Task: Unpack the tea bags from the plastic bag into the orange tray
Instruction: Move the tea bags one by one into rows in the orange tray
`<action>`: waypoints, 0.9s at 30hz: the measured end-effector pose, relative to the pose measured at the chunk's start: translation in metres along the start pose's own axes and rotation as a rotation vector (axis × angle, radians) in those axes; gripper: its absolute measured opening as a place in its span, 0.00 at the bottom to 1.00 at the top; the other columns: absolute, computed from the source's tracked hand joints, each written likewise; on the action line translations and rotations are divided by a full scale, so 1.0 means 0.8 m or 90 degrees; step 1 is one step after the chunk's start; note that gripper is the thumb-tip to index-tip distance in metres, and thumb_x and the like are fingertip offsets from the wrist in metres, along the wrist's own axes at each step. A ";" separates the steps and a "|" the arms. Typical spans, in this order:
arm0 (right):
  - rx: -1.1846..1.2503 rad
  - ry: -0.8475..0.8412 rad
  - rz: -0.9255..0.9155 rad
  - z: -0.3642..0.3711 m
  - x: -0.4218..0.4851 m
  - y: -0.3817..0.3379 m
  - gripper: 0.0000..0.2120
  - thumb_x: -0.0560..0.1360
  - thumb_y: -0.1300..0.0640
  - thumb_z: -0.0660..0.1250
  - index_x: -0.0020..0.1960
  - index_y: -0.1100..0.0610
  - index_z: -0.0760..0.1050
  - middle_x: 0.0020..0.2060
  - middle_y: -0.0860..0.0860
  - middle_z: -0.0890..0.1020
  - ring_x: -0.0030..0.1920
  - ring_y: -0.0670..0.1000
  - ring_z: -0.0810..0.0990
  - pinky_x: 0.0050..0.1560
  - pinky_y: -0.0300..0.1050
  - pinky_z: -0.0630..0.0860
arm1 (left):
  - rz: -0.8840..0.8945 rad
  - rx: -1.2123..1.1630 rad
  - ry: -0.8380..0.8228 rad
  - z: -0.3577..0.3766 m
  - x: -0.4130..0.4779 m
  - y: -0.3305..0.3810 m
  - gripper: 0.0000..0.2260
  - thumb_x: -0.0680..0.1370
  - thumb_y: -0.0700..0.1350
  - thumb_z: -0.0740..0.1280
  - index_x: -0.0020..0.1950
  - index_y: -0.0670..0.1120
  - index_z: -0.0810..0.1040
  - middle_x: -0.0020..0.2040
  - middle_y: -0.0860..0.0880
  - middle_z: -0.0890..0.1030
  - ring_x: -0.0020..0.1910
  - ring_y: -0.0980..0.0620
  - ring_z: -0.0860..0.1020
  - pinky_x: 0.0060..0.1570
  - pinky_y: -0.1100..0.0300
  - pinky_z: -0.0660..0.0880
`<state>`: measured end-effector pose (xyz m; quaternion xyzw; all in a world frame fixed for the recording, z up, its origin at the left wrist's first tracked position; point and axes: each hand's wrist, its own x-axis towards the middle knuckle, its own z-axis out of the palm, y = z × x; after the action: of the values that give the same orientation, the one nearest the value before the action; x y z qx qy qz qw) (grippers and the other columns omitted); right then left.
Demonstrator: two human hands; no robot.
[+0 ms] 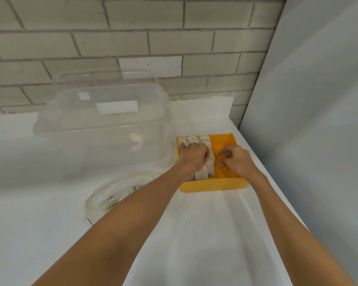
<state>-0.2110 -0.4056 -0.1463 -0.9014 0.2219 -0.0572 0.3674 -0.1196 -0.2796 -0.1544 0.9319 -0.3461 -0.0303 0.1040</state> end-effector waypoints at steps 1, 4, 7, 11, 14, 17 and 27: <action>-0.001 -0.001 0.000 0.000 0.000 -0.001 0.10 0.74 0.67 0.63 0.51 0.56 0.78 0.40 0.55 0.82 0.35 0.46 0.80 0.36 0.36 0.74 | -0.001 0.008 0.000 0.000 0.000 0.000 0.08 0.80 0.46 0.62 0.54 0.53 0.79 0.55 0.50 0.81 0.59 0.47 0.74 0.61 0.49 0.63; 0.001 0.000 0.004 0.000 0.000 -0.002 0.10 0.74 0.67 0.64 0.52 0.57 0.78 0.41 0.55 0.82 0.35 0.47 0.81 0.37 0.37 0.75 | -0.004 0.021 0.014 0.002 -0.001 0.001 0.08 0.79 0.46 0.62 0.54 0.53 0.79 0.55 0.49 0.80 0.59 0.47 0.74 0.60 0.49 0.63; 0.005 -0.007 0.004 0.000 -0.002 -0.004 0.10 0.74 0.67 0.64 0.52 0.57 0.78 0.41 0.55 0.82 0.36 0.47 0.81 0.40 0.40 0.77 | -0.011 -0.005 0.025 0.000 -0.003 0.000 0.08 0.78 0.44 0.62 0.55 0.52 0.78 0.55 0.50 0.80 0.59 0.47 0.74 0.60 0.49 0.63; -0.001 -0.015 -0.010 -0.001 -0.007 -0.008 0.11 0.73 0.68 0.64 0.52 0.57 0.78 0.39 0.56 0.83 0.39 0.50 0.80 0.46 0.44 0.78 | -0.016 -0.048 0.032 -0.002 -0.006 -0.004 0.09 0.78 0.44 0.62 0.57 0.50 0.76 0.55 0.50 0.80 0.59 0.48 0.75 0.61 0.49 0.62; -0.015 -0.010 -0.045 -0.002 -0.009 -0.018 0.11 0.73 0.67 0.64 0.52 0.56 0.79 0.40 0.53 0.83 0.41 0.49 0.79 0.40 0.34 0.72 | -0.005 -0.111 0.037 -0.014 -0.013 -0.008 0.10 0.78 0.44 0.63 0.58 0.49 0.77 0.57 0.50 0.80 0.60 0.49 0.75 0.61 0.51 0.65; -0.028 -0.007 -0.085 -0.003 -0.013 -0.033 0.11 0.74 0.65 0.65 0.53 0.56 0.79 0.43 0.49 0.81 0.42 0.47 0.79 0.39 0.26 0.68 | 0.048 -0.240 0.013 -0.036 -0.032 -0.018 0.09 0.77 0.40 0.65 0.55 0.47 0.79 0.53 0.49 0.81 0.55 0.51 0.77 0.55 0.54 0.74; 0.035 -0.089 -0.212 0.047 -0.055 -0.119 0.09 0.75 0.64 0.66 0.52 0.55 0.80 0.45 0.49 0.82 0.44 0.44 0.78 0.47 0.35 0.74 | -0.028 -0.408 0.031 -0.095 -0.163 -0.108 0.04 0.75 0.43 0.70 0.49 0.49 0.83 0.43 0.52 0.83 0.42 0.57 0.80 0.45 0.69 0.74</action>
<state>-0.2064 -0.3019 -0.1056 -0.9170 0.0414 -0.0603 0.3920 -0.1534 -0.1177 -0.1010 0.8595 -0.2962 -0.1173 0.3998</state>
